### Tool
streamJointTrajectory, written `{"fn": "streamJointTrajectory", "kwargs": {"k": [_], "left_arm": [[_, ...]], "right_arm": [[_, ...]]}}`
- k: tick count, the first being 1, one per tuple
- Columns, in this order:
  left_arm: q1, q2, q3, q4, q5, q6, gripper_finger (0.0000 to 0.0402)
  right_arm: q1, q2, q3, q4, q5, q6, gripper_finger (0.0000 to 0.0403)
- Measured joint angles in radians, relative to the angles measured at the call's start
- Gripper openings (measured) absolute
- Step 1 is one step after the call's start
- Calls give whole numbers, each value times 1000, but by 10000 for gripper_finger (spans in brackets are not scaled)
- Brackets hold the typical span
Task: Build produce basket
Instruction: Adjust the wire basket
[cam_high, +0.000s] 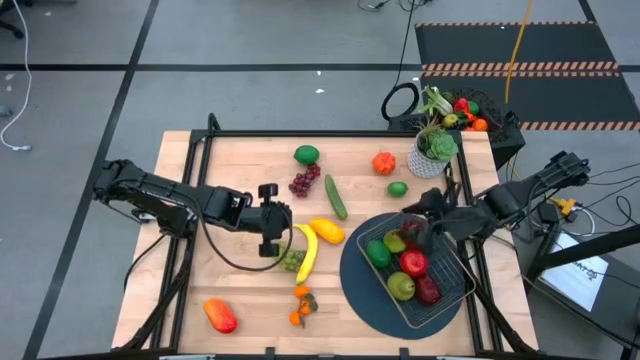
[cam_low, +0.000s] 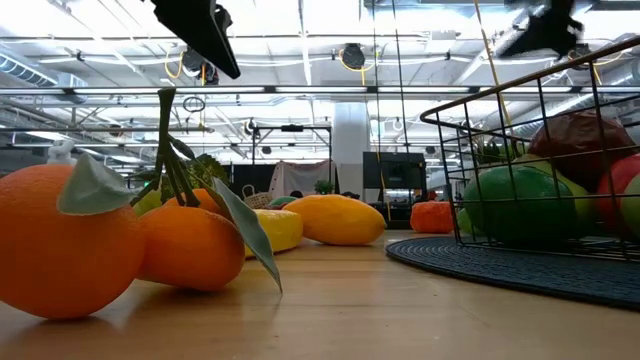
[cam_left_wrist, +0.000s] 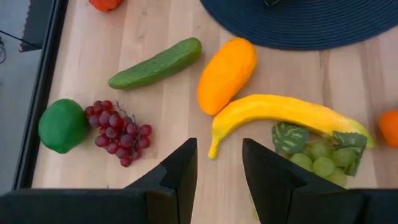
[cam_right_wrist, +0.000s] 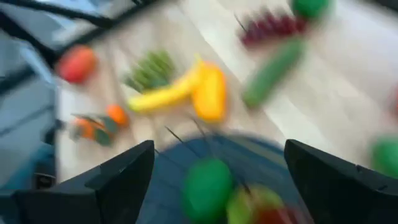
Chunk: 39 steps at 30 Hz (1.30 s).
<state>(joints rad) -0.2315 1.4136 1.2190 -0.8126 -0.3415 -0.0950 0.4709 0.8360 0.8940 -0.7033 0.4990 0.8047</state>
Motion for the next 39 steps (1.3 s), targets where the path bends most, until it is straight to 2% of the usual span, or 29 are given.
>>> {"fn": "streamJointTrajectory", "kwargs": {"k": [5,8,11,16,21,26,29,33,36,39], "left_arm": [[5,0,0,19,-3,-10,129],[9,0,0,62,-7,-9,129],[9,0,0,105,-9,17,129],[9,0,0,125,-9,52,129],[9,0,0,129,-9,92,129],[9,0,0,162,-9,133,129],[9,0,0,181,-8,142,129],[9,0,0,179,-9,153,129],[9,0,0,179,-8,168,129],[9,0,0,178,-8,171,129]], "right_arm": [[0,-9,1,293,8,-316,354],[0,2,1,388,5,-416,350],[0,21,1,378,7,-420,342],[0,52,1,267,18,-330,337],[-1,89,1,189,-41,-263,337],[-40,201,-5,198,-135,-380,322],[-91,280,-10,248,-264,-422,299],[-162,368,-10,410,-433,-399,260],[-202,433,5,508,-488,-454,228],[-228,494,49,510,-501,-527,194]]}}
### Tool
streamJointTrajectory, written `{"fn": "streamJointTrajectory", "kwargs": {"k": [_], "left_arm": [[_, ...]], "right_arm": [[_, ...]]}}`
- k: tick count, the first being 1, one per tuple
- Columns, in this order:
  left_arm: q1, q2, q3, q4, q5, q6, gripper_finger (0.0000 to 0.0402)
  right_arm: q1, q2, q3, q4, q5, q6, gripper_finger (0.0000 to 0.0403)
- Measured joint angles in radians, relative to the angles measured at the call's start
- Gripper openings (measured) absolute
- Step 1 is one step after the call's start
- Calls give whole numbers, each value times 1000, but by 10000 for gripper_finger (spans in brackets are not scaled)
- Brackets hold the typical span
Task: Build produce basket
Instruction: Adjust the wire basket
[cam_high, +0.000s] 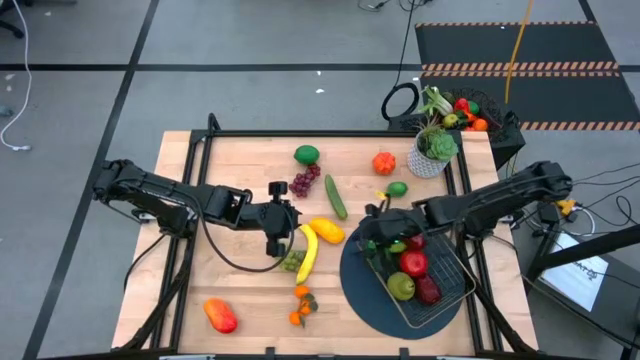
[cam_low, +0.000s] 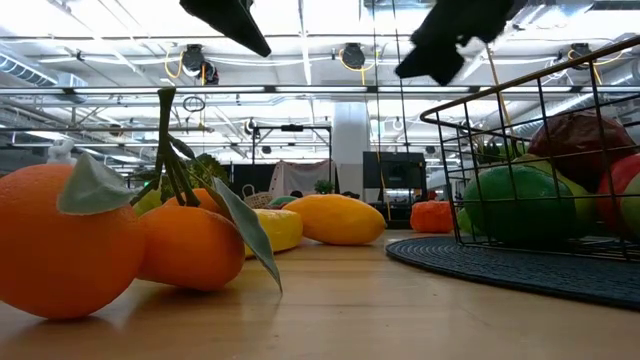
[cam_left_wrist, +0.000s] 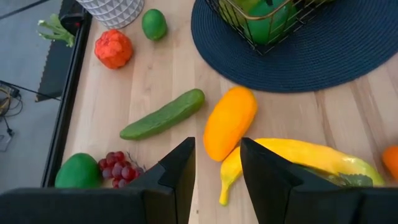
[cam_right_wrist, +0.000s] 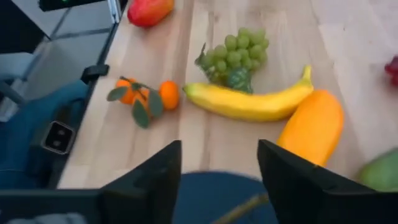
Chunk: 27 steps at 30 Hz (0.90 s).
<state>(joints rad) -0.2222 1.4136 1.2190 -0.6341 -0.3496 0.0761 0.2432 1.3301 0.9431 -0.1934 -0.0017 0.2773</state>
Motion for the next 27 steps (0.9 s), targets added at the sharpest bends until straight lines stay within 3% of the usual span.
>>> {"fn": "streamJointTrajectory", "kwargs": {"k": [7,13,20,27], "left_arm": [[0,0,0,-1,0,24,129],[0,0,0,-1,0,23,129],[0,0,0,-2,0,21,129],[0,0,0,-2,0,23,129]], "right_arm": [[-15,143,75,-52,-5,-110,120],[-26,173,110,-145,6,-125,78],[-28,158,112,-224,103,-126,54],[-34,148,112,-263,113,-134,51]]}}
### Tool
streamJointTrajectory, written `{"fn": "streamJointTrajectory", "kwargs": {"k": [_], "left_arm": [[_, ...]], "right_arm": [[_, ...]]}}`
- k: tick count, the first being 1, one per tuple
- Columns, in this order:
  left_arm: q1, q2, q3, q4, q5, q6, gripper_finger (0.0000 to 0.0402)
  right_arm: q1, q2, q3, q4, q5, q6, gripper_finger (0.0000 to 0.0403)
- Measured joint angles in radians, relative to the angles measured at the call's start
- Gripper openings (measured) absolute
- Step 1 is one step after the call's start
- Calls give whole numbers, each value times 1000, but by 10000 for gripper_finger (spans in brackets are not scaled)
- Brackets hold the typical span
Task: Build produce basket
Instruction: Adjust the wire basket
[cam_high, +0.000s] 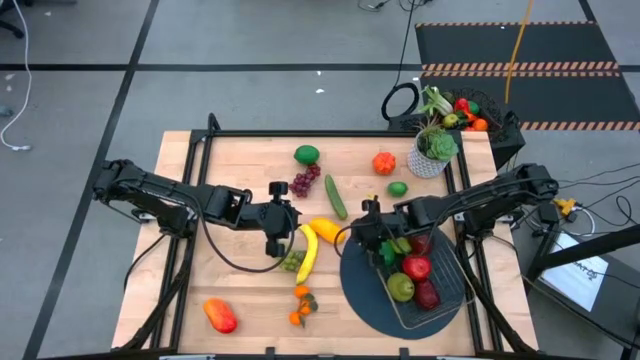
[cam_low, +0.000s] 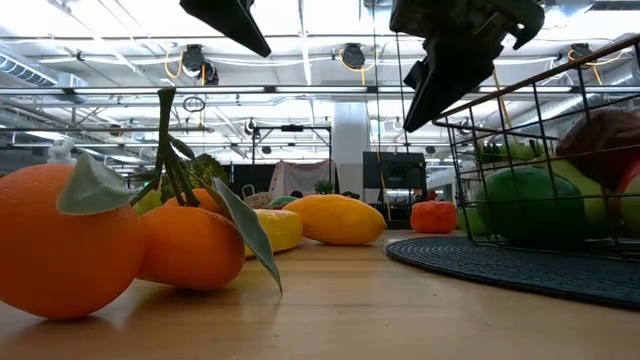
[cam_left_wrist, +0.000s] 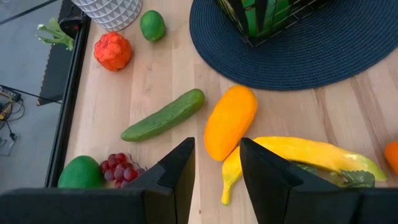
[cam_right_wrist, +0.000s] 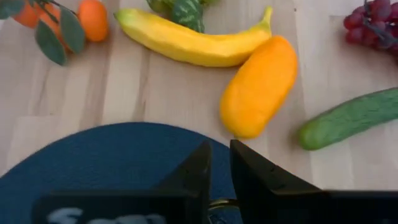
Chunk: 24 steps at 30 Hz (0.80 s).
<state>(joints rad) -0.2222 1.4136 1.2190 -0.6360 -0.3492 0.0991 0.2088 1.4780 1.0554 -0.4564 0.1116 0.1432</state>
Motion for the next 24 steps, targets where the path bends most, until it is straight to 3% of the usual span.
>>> {"fn": "streamJointTrajectory", "kwargs": {"k": [16,24], "left_arm": [[0,0,0,1,0,1,129],[0,0,0,-1,0,1,129]], "right_arm": [[-37,-2,-2,-70,104,-17,51],[-17,-135,-3,-61,99,65,51]]}}
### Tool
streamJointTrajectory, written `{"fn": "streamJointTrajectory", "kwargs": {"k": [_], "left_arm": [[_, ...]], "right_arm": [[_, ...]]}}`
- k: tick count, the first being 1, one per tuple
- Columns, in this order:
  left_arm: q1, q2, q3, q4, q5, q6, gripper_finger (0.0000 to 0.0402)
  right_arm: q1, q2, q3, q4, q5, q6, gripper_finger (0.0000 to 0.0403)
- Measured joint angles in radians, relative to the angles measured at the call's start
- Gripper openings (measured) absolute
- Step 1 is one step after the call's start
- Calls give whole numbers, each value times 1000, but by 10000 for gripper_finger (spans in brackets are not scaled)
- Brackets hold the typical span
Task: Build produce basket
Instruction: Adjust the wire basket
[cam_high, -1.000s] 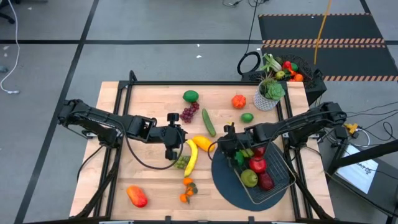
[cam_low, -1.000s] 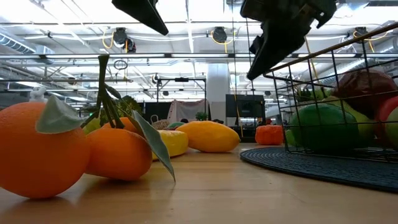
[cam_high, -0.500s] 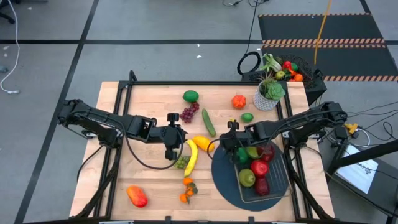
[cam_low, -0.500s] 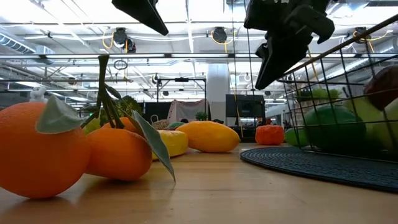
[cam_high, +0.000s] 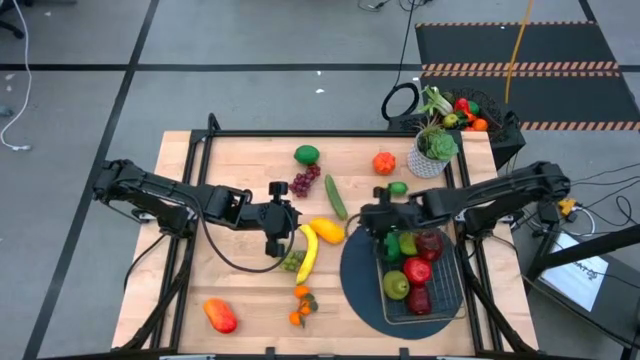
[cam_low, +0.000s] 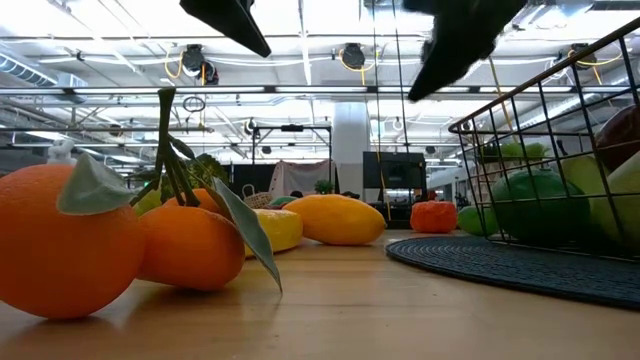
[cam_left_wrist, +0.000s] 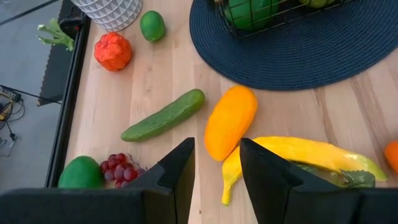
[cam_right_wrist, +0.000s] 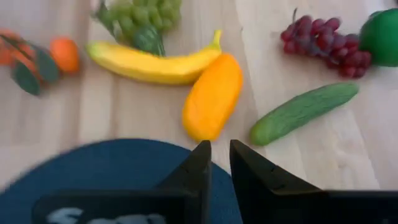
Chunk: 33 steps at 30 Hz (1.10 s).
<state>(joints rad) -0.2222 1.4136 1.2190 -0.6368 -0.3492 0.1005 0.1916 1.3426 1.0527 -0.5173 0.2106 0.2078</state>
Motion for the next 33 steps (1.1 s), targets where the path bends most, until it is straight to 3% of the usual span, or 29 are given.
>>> {"fn": "streamJointTrajectory", "kwargs": {"k": [8,15,18,26,33], "left_arm": [[0,0,0,-4,0,0,129],[0,0,0,4,0,0,129],[0,0,0,4,0,3,129],[3,0,0,6,0,26,129],[26,0,0,6,0,26,129]], "right_arm": [[157,-175,1,-215,0,243,51],[267,-169,-64,-240,23,312,51],[265,-146,-108,-198,5,305,51],[175,-72,-141,-49,-185,302,51],[111,-30,-141,-7,-243,275,51]]}}
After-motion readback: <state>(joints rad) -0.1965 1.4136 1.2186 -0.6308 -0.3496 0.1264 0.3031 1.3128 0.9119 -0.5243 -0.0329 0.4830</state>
